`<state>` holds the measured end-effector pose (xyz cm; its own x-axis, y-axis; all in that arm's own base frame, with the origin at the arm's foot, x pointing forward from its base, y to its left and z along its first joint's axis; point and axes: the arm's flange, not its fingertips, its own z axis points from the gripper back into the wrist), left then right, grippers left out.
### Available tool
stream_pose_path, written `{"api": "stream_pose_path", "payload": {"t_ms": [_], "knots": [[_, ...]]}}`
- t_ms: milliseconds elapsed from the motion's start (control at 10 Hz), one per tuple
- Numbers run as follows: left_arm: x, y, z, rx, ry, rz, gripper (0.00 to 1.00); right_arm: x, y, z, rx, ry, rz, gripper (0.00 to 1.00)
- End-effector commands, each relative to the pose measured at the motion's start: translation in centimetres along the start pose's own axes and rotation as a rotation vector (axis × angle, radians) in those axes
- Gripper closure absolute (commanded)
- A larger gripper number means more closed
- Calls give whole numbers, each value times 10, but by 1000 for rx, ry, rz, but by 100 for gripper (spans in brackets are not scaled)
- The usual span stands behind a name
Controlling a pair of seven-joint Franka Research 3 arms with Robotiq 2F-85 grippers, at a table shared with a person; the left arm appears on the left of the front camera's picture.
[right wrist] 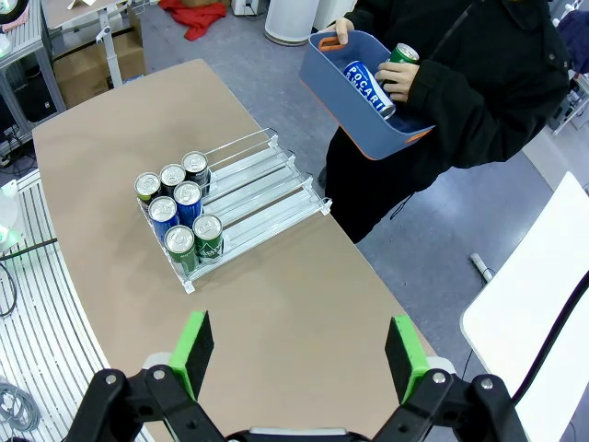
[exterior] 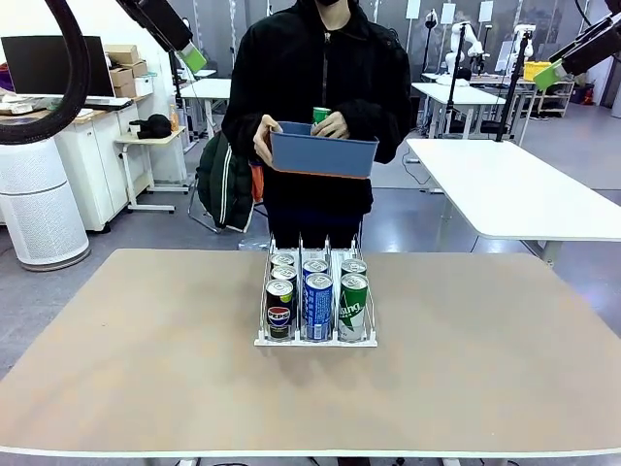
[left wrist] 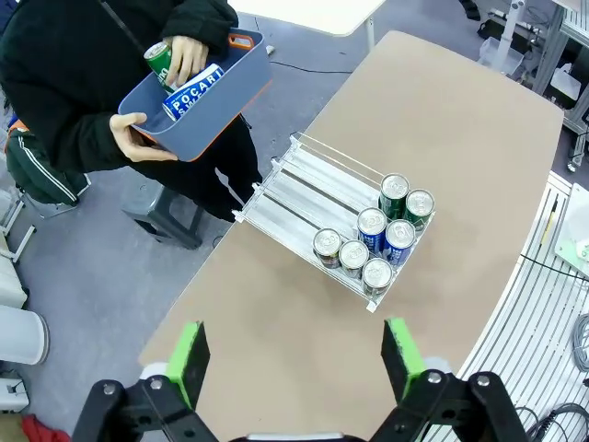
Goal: Fill the beverage cans into the dispenser.
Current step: Pick up the Sprite handed by the human.
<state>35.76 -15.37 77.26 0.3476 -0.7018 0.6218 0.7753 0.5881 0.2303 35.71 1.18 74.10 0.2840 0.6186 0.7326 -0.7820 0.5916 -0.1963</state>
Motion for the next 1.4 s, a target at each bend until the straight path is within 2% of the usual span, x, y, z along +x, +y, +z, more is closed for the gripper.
{"api": "stream_pose_path", "payload": {"t_ms": [0,1300], "knots": [[0,0,0,-12,-5,-1,0,0,1,-1,0,0,0,0],[0,0,0,-12,-5,-1,0,0,1,-1,0,0,0,0]]}}
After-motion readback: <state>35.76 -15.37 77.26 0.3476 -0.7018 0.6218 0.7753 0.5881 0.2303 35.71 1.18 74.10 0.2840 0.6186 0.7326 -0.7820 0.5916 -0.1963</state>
